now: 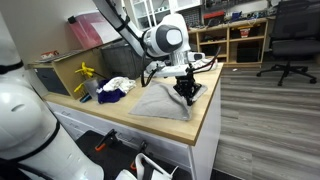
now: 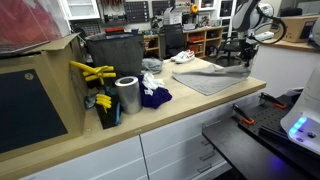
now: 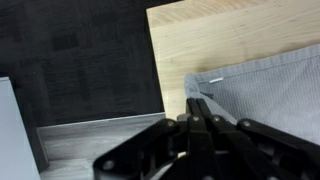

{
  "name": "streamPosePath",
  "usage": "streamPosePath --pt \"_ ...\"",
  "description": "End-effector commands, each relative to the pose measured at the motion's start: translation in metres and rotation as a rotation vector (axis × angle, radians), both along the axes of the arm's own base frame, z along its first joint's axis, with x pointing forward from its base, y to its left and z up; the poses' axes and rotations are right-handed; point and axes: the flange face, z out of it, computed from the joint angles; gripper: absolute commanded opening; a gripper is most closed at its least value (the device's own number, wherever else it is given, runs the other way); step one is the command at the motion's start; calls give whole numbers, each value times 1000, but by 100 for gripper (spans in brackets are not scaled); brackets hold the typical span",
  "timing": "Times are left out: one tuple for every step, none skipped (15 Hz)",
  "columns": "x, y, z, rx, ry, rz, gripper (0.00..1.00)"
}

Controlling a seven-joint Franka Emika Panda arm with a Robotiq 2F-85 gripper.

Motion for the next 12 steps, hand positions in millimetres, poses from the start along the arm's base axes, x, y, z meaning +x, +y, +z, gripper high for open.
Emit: streamPosePath --pt "2 0 11 -36 -16 -53 29" --pt "3 2 11 -43 -21 -58 35" --pt "3 3 12 -49 -24 -62 43" --pt "4 6 12 -56 -29 -63 50" --pt "5 8 13 -60 -32 -64 57" --pt "5 11 14 -65 -34 -63 66" --pt "6 15 14 -62 -37 -59 72" --pt "7 19 15 -59 -40 -55 81" --pt "9 24 16 -54 -45 -44 87" --pt "9 31 16 -35 -44 -29 94" --pt "11 39 16 -18 -42 -13 99" --pt "12 51 14 8 -39 5 100"
